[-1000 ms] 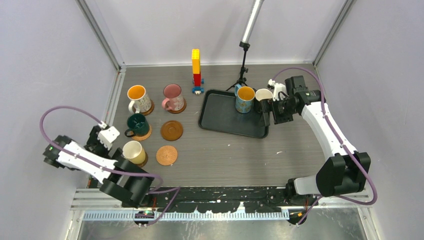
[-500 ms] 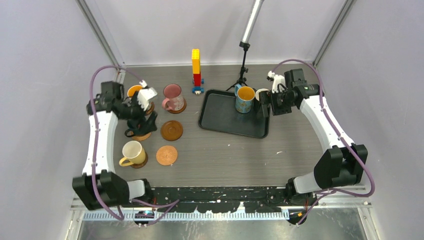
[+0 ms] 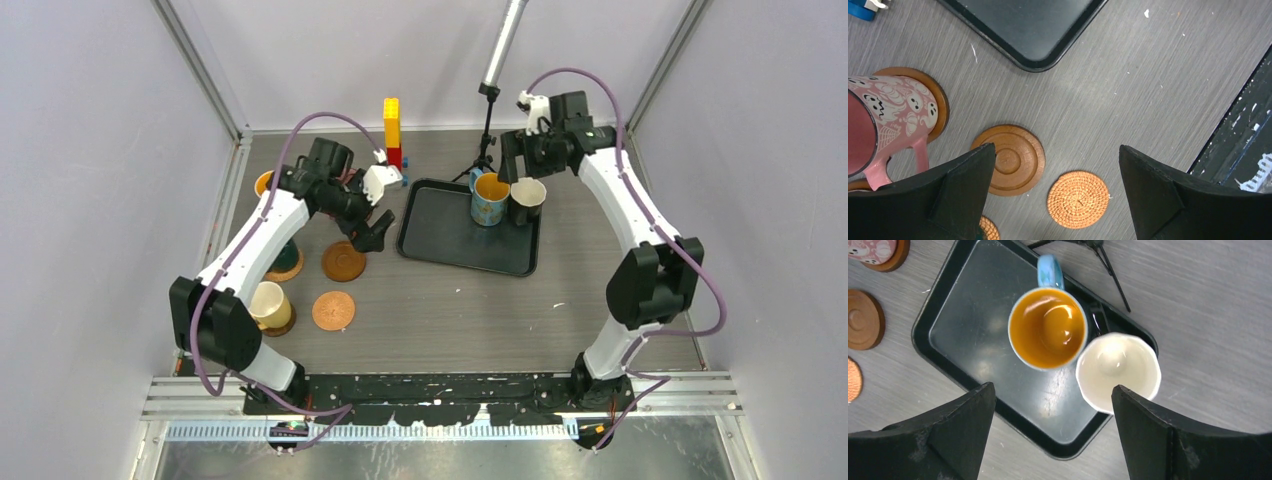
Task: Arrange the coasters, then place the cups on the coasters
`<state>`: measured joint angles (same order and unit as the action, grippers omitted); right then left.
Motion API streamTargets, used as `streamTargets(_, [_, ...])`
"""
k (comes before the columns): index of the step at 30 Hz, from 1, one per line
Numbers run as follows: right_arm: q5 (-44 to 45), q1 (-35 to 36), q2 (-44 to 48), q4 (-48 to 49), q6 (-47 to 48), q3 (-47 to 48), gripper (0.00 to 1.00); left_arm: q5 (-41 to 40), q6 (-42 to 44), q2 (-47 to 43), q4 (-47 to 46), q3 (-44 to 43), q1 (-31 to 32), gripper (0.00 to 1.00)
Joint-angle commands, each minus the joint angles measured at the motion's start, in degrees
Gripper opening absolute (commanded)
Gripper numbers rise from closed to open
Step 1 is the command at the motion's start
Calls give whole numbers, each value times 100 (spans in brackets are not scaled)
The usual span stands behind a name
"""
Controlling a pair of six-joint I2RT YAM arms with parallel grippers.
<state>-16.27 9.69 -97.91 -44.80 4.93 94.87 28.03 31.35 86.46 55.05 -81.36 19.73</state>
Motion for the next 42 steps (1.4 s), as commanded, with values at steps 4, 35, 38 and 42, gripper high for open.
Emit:
streamTargets(4, [763, 725, -890, 232, 464, 1059, 89, -282, -497, -158, -539, -51, -13, 97])
streamTargets(35, [1743, 1338, -2751, -434, 827, 2484, 63, -582, -229, -935, -745, 692, -13, 99])
streamTargets(38, [1707, 1333, -2814, -481, 849, 2479, 62, -584, -204, -936, -763, 714, -13, 99])
streamTargets(42, [1476, 1353, -2849, -584, 851, 2475, 61, -610, -177, -946, -793, 752, -13, 100])
